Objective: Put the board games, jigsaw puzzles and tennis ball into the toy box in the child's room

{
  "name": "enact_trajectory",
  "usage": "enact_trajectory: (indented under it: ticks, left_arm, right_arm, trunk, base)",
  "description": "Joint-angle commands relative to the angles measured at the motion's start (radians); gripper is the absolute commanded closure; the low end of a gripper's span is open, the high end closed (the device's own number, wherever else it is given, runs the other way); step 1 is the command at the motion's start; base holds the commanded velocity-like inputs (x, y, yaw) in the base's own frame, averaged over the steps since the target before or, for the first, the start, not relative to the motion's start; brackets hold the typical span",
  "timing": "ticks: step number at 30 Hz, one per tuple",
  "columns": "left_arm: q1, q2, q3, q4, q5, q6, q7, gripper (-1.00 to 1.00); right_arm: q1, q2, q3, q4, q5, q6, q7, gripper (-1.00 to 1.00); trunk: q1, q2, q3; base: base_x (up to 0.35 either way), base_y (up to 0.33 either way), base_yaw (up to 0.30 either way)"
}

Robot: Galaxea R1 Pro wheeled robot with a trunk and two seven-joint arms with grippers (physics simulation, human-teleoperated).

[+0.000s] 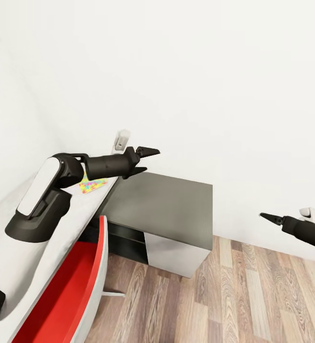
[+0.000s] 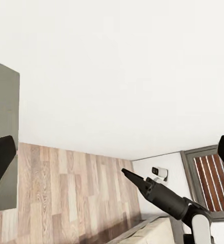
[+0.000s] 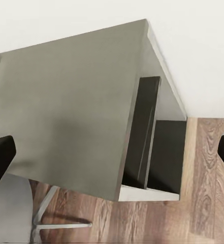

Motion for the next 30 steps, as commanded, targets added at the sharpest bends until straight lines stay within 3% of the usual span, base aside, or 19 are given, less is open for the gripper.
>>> enact_trajectory:
  ticks: [1,10,18,30]
  left_arm:
    - [0.007,0.003,0.016,-0.001,0.011,0.003,0.010,-1.00]
    - [0.050,0.010,0.092,0.000,0.010,0.018,0.009,-1.00]
    - [0.107,0.016,0.184,0.000,0.007,0.025,0.003,-1.00]
    - [0.146,0.045,0.246,0.000,0.001,0.045,-0.001,-1.00]
  right_arm:
    - [-0.001,0.000,0.004,0.000,0.010,0.005,0.010,-1.00]
    - [-0.001,0.000,0.020,0.000,0.010,0.005,0.010,-1.00]
    - [-0.001,0.000,0.035,0.000,0.010,0.005,0.011,-1.00]
    - [-0.001,-0.001,0.055,-0.001,0.010,0.006,0.011,-1.00]
  trunk:
    - [0.001,-0.002,-0.002]
    - [0.001,-0.002,-0.002]
    - [0.001,-0.002,-0.002]
    - [0.001,-0.002,-0.002]
  base:
    - [0.000,0.000,0.000]
    - [0.000,0.000,0.000]
    - [0.000,0.000,0.000]
    - [0.125,0.000,0.000]
